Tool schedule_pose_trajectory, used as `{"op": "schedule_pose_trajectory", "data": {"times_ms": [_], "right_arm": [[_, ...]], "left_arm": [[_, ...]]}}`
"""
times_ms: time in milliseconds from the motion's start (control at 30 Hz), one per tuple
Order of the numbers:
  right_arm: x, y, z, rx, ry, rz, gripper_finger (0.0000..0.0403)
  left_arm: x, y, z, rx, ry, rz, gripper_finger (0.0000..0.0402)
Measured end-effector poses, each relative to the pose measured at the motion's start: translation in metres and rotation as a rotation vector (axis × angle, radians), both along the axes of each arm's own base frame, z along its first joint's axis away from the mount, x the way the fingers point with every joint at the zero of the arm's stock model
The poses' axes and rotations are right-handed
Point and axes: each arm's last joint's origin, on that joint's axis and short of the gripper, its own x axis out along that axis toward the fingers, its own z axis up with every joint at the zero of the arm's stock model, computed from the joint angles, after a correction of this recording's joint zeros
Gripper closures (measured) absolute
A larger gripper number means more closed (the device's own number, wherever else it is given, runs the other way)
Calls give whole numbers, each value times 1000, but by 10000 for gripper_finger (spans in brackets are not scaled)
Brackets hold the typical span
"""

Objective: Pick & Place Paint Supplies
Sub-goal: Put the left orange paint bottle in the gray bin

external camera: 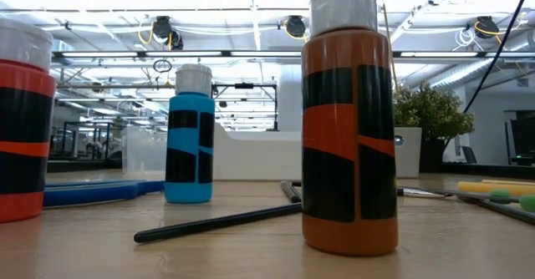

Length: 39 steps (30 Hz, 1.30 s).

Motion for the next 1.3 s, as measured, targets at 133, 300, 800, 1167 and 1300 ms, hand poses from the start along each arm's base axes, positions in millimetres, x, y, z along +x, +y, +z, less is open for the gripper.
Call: {"op": "schedule_pose_trajectory", "data": {"times_ms": [133, 300, 800, 1167, 1300], "right_arm": [[4, 2, -3, -2, 4, 0, 145], [7, 3, -5, -2, 6, 0, 145], [5, 5, -8, 70, 51, -7, 145], [-3, 16, -15, 116, -55, 57, 145], [-3, 17, -16, 116, -54, 61, 145]], "left_arm": [[7, -1, 1, 18, -19, -17, 53], [24, 4, 3, 16, -17, -6, 53], [43, 14, 4, 30, 94, -63, 132], [44, 12, 27, 79, 145, -195, 240], [47, 14, 65, 46, 110, -262, 276]]}}
